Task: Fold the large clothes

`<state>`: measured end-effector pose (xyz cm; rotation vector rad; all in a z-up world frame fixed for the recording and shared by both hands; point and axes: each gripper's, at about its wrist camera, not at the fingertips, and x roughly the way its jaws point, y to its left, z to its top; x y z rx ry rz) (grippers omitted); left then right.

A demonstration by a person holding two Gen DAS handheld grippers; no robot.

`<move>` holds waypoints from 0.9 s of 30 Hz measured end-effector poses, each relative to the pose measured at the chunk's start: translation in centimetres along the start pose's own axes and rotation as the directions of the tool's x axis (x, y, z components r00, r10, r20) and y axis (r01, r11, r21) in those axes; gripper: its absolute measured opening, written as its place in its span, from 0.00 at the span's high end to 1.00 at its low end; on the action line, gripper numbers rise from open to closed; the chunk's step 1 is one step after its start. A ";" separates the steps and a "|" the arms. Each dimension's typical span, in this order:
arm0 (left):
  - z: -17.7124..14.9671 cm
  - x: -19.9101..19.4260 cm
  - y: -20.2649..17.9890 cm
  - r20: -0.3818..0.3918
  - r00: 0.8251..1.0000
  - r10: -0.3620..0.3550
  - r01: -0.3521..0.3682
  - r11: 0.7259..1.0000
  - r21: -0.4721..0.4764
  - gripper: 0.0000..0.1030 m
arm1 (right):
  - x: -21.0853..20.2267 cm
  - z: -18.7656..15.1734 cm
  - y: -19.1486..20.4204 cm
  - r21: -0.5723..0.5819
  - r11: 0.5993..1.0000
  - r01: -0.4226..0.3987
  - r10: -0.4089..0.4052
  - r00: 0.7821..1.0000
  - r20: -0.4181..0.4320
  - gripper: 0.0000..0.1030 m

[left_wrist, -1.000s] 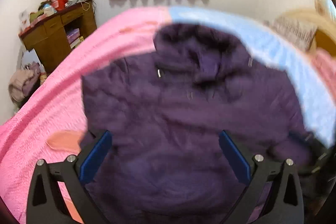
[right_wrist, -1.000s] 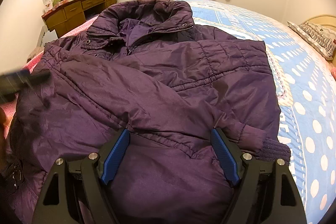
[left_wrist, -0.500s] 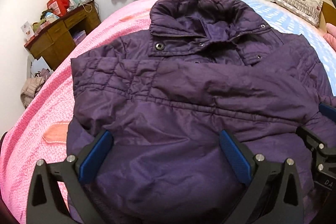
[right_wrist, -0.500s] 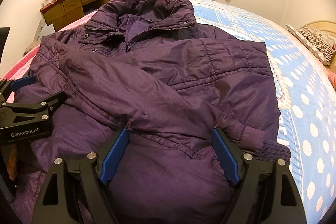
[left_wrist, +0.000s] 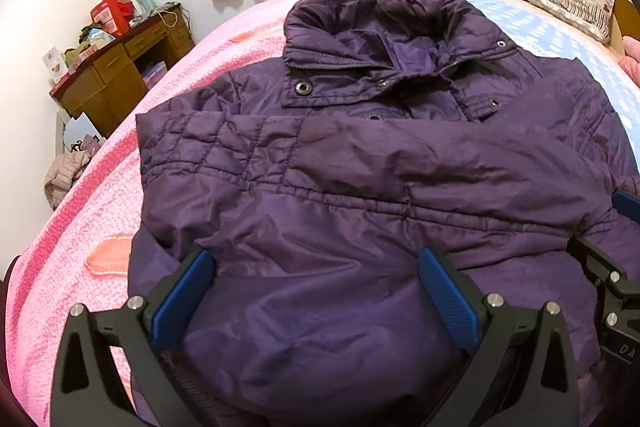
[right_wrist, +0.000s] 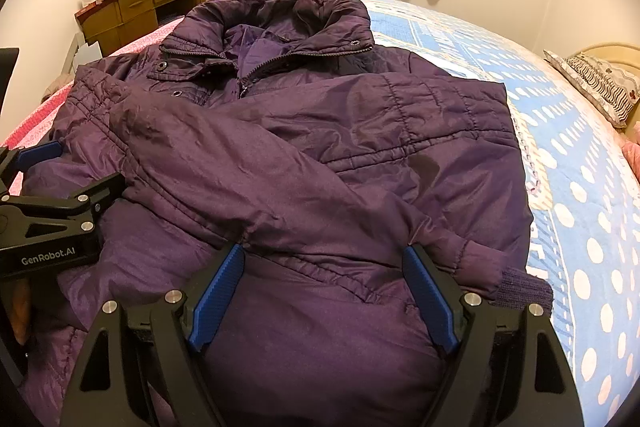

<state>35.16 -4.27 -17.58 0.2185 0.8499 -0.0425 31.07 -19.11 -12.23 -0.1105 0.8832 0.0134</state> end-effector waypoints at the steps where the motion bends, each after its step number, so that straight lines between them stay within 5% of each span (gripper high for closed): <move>1: 0.0 0.0 0.0 0.000 1.000 0.001 -0.001 1.000 0.000 0.00 | 0.0 0.0 0.0 0.000 1.000 0.000 0.000 1.000 0.000 0.21; 7: 0.0 -0.1 -0.1 0.008 1.000 0.015 -0.015 1.000 0.008 0.00 | -0.4 0.1 0.1 -0.004 1.000 0.003 -0.003 1.000 0.006 0.20; 14: 1.1 -2.7 2.4 -0.015 0.992 -0.121 0.121 0.992 -0.038 0.00 | -2.2 1.9 -1.3 -0.102 0.986 -0.132 0.124 0.989 -0.076 0.20; 20: 6.5 -5.5 5.4 0.107 0.981 -0.165 0.170 0.985 -0.042 0.00 | -3.9 7.8 -3.9 -0.060 0.978 -0.199 0.201 0.979 0.036 0.20; 27: 13.9 1.9 5.6 0.033 0.989 -0.143 0.145 0.988 -0.054 0.00 | 3.0 16.2 -7.0 0.008 0.979 -0.204 0.204 0.979 0.024 0.20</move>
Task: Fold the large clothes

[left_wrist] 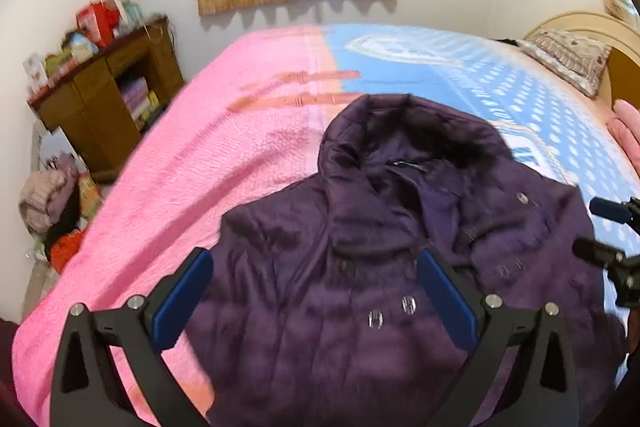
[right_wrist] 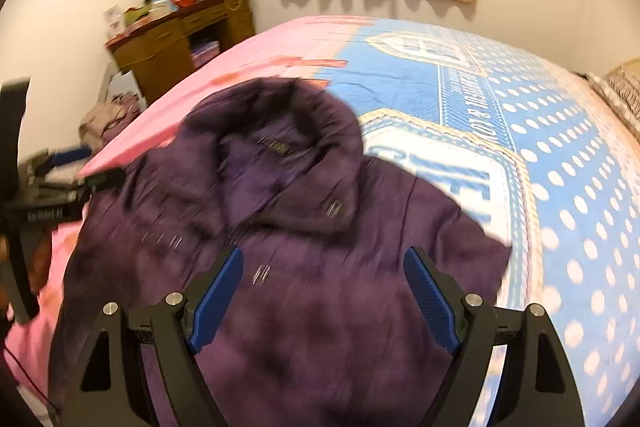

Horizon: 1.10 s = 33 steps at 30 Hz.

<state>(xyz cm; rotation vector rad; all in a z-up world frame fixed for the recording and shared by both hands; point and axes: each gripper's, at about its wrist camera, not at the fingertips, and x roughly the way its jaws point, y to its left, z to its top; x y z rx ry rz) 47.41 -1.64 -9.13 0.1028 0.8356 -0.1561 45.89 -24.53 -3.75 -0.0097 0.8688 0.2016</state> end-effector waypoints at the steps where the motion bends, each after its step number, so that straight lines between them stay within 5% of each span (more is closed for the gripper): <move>1: 0.4 0.9 0.1 -0.018 1.000 -0.006 0.006 1.000 -0.006 0.00 | 0.9 1.1 -0.5 0.001 1.000 0.001 -0.001 1.000 0.003 0.20; 7: 3.4 6.3 -0.2 -0.063 0.998 -0.008 0.008 1.000 -0.006 0.00 | 5.9 7.0 -2.3 0.005 1.000 -0.011 0.011 1.000 -0.018 0.20; 14: 3.9 9.7 -0.6 -0.106 0.994 0.021 -0.017 0.999 0.037 0.00 | 11.7 9.9 -1.5 -0.076 0.997 -0.032 0.023 0.993 -0.118 0.20; 16: 3.7 10.4 -0.3 -0.109 0.994 0.014 -0.009 0.999 0.043 0.06 | 13.0 9.8 -1.4 -0.109 0.994 -0.011 -0.006 0.989 -0.150 0.22; 18: 3.7 10.2 -0.3 -0.097 0.995 -0.003 0.008 0.999 0.054 0.15 | 13.8 9.3 -1.3 -0.161 0.987 0.018 -0.047 0.983 -0.180 0.62; 19: 3.7 10.1 -0.4 -0.092 0.996 -0.006 0.012 0.998 0.064 0.26 | 13.7 9.1 -1.4 -0.160 0.987 0.018 -0.047 0.982 -0.181 0.83; 20: 3.8 9.9 -0.8 -0.085 0.996 -0.014 0.021 0.996 0.085 0.36 | 13.3 8.9 -1.6 -0.154 0.988 0.018 -0.044 0.985 -0.166 0.83; 22: 3.8 9.3 -1.3 -0.082 0.996 -0.046 0.056 0.991 0.123 0.72 | 11.8 8.3 -1.6 -0.185 0.982 0.044 -0.068 0.990 -0.126 0.85; 24: 3.9 8.0 -1.5 -0.039 0.999 -0.026 0.032 0.987 0.155 0.83 | 10.3 7.7 -1.4 -0.205 0.977 0.054 -0.074 0.993 -0.090 0.86; 33: 2.4 2.7 -1.6 0.098 0.995 -0.011 -0.018 0.957 0.291 0.87 | 5.5 5.6 -0.7 -0.313 0.939 0.143 -0.149 0.989 0.004 0.86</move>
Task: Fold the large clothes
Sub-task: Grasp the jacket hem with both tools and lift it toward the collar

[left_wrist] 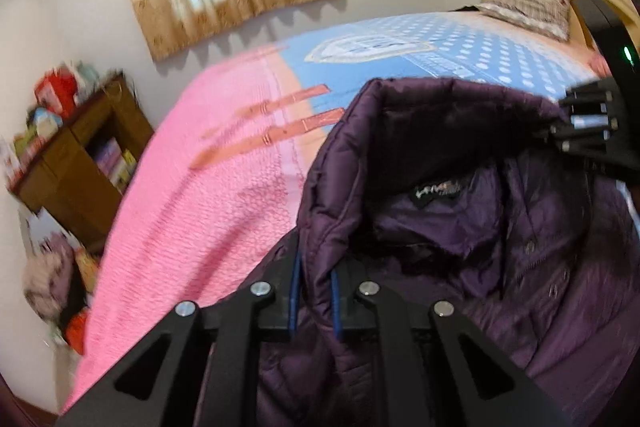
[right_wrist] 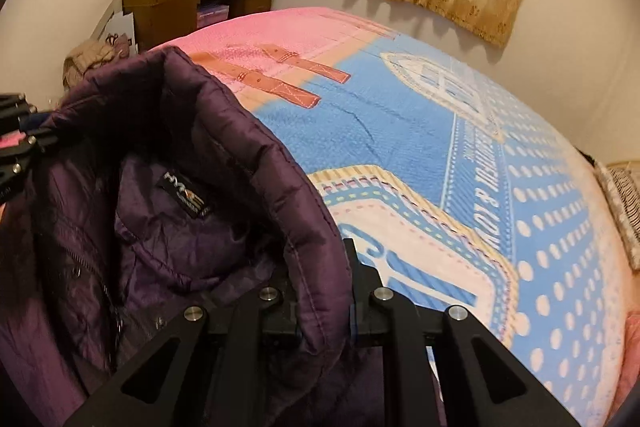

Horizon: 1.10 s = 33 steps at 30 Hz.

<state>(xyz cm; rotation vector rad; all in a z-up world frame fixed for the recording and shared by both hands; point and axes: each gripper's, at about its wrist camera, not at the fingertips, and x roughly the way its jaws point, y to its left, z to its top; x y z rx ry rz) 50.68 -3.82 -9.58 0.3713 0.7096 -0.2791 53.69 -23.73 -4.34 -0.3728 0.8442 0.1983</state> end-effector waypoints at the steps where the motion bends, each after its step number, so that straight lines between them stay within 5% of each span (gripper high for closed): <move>1: -0.2 -0.4 -0.1 0.009 1.000 0.006 -0.007 1.000 0.016 0.87 | -0.3 -0.2 0.0 -0.010 1.000 0.007 -0.007 1.000 -0.002 0.86; 10: -3.9 -2.9 -2.6 0.084 0.994 0.069 -0.085 0.973 0.216 0.88 | -0.4 -4.5 0.5 -0.060 0.996 0.066 -0.069 0.996 -0.051 0.87; 17: -6.9 -2.7 -5.1 0.141 0.981 0.131 -0.179 0.892 0.415 0.88 | 0.7 -6.5 1.1 -0.081 0.993 0.091 -0.099 0.991 -0.092 0.87; 26: -8.7 -1.5 -5.8 0.155 0.970 0.189 -0.243 0.810 0.534 0.88 | 1.5 -7.8 2.6 -0.218 0.964 0.154 -0.174 0.982 -0.077 0.87; 33: -9.0 -0.9 -5.9 0.167 0.963 0.213 -0.270 0.790 0.551 0.88 | 1.6 -8.4 3.3 -0.267 0.946 0.183 -0.205 0.977 -0.058 0.87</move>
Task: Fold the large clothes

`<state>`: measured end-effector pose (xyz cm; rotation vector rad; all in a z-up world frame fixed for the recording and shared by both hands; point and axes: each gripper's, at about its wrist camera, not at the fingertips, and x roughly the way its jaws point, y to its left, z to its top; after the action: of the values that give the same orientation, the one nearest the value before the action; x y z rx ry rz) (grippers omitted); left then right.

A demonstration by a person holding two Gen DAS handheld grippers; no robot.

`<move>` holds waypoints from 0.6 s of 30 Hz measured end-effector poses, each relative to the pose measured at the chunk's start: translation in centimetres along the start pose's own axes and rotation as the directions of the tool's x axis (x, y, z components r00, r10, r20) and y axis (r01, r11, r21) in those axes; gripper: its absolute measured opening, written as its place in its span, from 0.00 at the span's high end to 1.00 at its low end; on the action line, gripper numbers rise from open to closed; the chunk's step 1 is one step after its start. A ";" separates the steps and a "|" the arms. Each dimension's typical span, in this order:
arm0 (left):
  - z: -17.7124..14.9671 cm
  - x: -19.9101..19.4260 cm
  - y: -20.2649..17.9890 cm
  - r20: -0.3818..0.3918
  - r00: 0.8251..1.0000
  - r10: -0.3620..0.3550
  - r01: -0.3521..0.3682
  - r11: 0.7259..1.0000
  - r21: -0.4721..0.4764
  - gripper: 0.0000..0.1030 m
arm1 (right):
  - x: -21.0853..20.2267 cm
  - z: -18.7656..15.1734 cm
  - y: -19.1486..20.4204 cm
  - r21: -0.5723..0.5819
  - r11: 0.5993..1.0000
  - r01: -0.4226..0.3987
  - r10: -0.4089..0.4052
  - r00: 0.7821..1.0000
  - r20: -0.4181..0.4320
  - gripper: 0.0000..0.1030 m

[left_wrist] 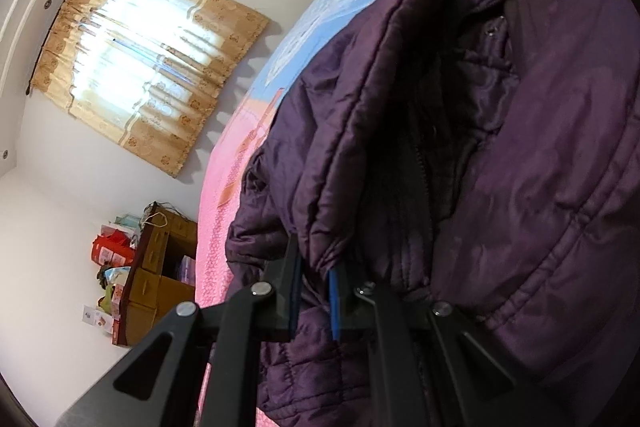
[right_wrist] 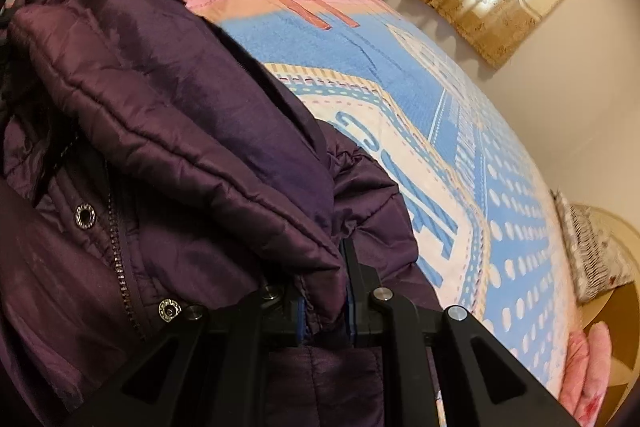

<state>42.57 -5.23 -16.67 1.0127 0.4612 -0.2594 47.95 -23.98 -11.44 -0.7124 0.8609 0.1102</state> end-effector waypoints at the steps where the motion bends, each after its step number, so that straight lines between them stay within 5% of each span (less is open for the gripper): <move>1: 0.1 0.0 0.1 -0.002 1.000 0.004 -0.004 1.000 -0.003 0.87 | -0.1 0.0 0.3 -0.022 1.000 0.010 -0.010 1.000 0.003 0.87; 4: 0.3 -0.7 0.1 -0.013 1.000 0.005 -0.006 1.000 -0.024 0.79 | -1.1 0.0 0.1 -0.071 0.997 -0.004 0.004 1.000 -0.002 0.84; 6: 0.5 -2.1 1.6 0.001 1.000 -0.019 0.019 0.997 -0.073 0.71 | -2.4 0.0 -1.1 -0.041 0.998 -0.043 0.042 0.999 -0.005 0.66; 9: 0.3 -5.1 4.6 0.064 0.996 -0.069 0.080 0.981 -0.180 0.28 | -4.8 -0.7 -2.8 -0.023 0.998 -0.053 0.053 0.998 0.015 0.33; 10: 0.1 -6.4 5.8 0.101 0.992 -0.081 0.101 0.972 -0.213 0.18 | -5.4 -0.8 -3.3 -0.012 0.998 -0.059 0.059 0.998 0.019 0.33; 13: -0.1 -9.4 8.9 0.188 0.978 -0.093 0.146 0.947 -0.287 0.13 | -6.5 -0.3 -6.0 0.133 0.983 -0.126 0.125 0.992 0.017 0.33; 15: 0.7 -9.7 10.9 0.215 0.975 -0.061 0.135 0.927 -0.350 0.10 | -6.5 1.2 -8.1 0.315 0.926 -0.207 0.201 0.978 0.051 0.33; 18: 3.0 -6.5 13.8 0.177 0.983 0.056 0.040 0.867 -0.497 0.01 | -5.5 3.9 -10.1 0.551 0.765 -0.334 0.294 0.942 0.163 0.33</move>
<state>43.34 -0.80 -1.81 0.4742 0.3277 -0.2084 50.54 -28.30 -0.43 0.0126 0.8837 0.1650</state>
